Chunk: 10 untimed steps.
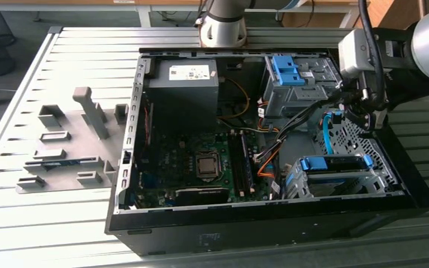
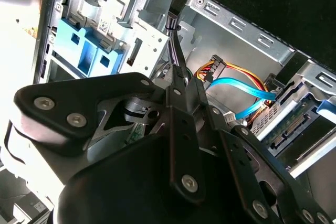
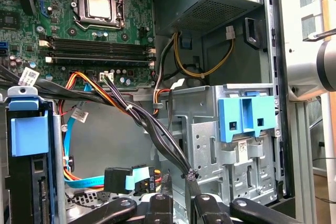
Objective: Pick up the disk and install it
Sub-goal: 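Insert the first disk wire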
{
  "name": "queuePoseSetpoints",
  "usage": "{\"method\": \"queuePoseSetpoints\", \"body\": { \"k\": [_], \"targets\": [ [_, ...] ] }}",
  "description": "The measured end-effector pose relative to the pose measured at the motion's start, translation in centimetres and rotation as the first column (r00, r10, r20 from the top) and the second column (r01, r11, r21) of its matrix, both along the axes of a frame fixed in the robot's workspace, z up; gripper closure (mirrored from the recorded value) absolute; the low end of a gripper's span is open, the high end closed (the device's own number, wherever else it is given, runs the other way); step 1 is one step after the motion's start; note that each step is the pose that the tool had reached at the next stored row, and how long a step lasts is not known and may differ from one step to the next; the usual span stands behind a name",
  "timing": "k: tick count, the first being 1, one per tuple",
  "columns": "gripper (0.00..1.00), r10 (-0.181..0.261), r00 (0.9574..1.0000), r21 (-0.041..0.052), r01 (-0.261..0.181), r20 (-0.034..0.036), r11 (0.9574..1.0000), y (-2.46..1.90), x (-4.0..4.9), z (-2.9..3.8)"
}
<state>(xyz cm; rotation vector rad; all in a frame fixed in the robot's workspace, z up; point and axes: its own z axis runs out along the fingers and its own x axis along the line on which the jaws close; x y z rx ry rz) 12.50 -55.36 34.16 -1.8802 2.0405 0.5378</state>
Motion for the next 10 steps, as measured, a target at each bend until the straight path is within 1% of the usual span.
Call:
{"method": "queuePoseSetpoints", "body": {
  "k": [8, 9, 10],
  "targets": [
    [0.76, 0.0, 1.0, 0.0, 0.0, 0.0, 1.0, 0.0, 0.0, 0.02],
    [0.76, 0.0, 1.0, -0.0021, 0.0, 0.0, 1.0, 0.01, 0.0, 0.03],
    [0.76, 0.0, 1.0, -0.0085, 0.0, -0.0001, 1.0, 0.0, 0.0, 0.04]
  ]
}}
